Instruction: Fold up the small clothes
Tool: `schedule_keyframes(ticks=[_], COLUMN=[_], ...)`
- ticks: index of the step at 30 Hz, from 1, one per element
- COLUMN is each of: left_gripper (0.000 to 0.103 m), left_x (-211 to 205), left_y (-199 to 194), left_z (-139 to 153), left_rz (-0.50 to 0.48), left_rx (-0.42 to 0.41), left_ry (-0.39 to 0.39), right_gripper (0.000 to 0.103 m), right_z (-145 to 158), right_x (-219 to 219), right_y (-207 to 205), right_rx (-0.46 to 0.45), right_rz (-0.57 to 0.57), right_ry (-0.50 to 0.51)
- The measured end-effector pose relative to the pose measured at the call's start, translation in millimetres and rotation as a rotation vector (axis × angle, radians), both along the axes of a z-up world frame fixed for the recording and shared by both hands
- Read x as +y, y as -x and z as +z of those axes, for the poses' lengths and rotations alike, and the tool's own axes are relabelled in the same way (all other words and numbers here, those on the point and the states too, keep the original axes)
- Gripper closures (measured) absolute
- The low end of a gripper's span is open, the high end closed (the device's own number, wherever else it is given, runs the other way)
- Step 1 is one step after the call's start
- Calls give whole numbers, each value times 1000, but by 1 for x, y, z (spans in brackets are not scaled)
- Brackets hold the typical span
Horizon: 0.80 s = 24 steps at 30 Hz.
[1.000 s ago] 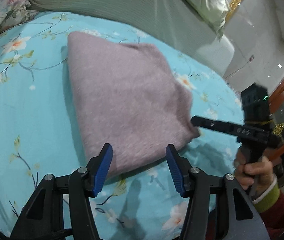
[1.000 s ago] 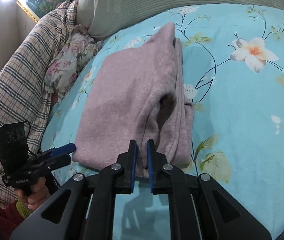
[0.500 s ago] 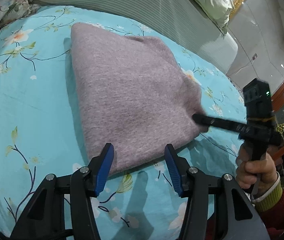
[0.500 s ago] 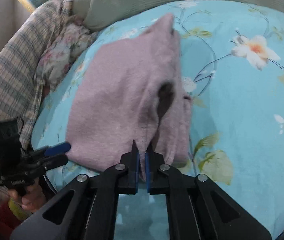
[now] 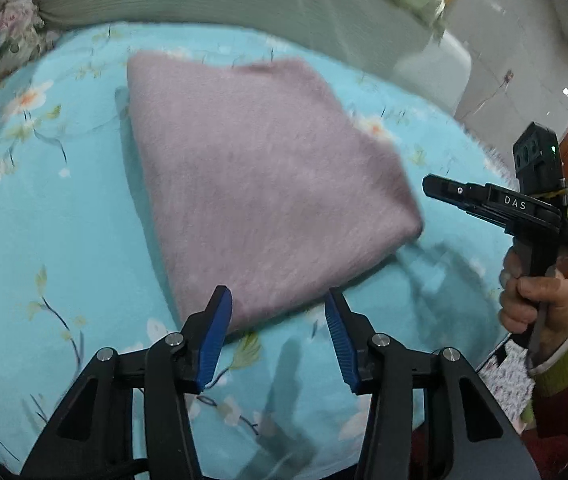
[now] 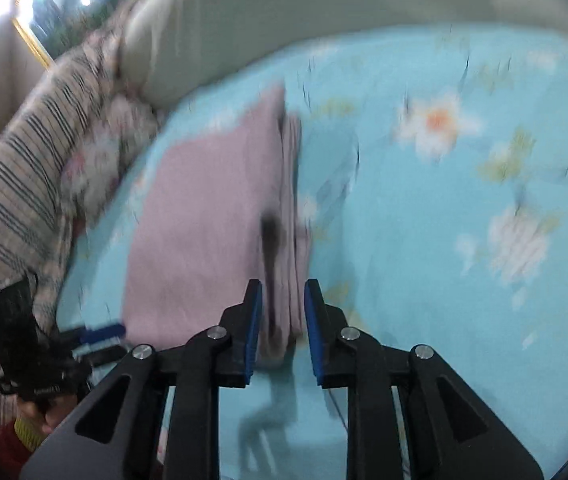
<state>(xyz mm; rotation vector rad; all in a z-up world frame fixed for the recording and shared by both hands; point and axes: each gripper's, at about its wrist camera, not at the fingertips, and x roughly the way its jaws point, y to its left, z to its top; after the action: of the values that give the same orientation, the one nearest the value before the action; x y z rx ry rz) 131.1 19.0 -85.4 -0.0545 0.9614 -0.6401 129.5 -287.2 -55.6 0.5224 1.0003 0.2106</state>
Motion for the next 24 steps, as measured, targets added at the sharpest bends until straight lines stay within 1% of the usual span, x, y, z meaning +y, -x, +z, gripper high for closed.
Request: schedule_keyframes(ticks=[2,5,6,7,8,9,10,11,12,14,16,18,20,22,24], left_gripper=[55,55,55,55,55,55,59,66,75,75,74,74,74,74,74], left_x=[1,-6,-7,-9,-10,-9,-7,-6,-5,-4,-6,-10,-12,-8,-2], left_y=[-10,-36,-44,-56,-64,-72,-81,-85,-88,-88,-87,-83,-78,-71,-63], left_z=[16,26,26,23,18,11,-3,-11,-18,-22,-22,-21,-19,-17,-12], left_rz=[21,69,85,109,126,141,158,166,170,166,168,171,173,185,195], left_rx=[-33,-67,-78,-73,-58,-37,-4,16,29,19,9,2,0,18,23], left_ry=[39,70,73,59,44,29,14,9,4,13,-11,-31,-42,-29,-2], right_gripper=[80,80,80,80,81,83,89,90,90,90,90,90,91,90,90], right_z=[10,1,-8,-25,-37,-54,-70,-79,-81,-78,-78,-76,-73,-63,-47], right_x=[11,37,41,43,43,38,33,27,24,25,27,33,28,33,29], right_y=[-13,-39,-47,-58,-65,-71,-75,-76,-76,-75,-73,-77,-71,-68,-53], right_rx=[-43,-51,-34,12,51,94,131,140,134,132,126,129,128,119,94], right_rz=[30,96,100,85,65,44,27,12,2,4,5,-3,-15,-19,-9], right_ry=[-35,-13,4,45,74,80,58,31,16,25,31,11,-2,-3,0])
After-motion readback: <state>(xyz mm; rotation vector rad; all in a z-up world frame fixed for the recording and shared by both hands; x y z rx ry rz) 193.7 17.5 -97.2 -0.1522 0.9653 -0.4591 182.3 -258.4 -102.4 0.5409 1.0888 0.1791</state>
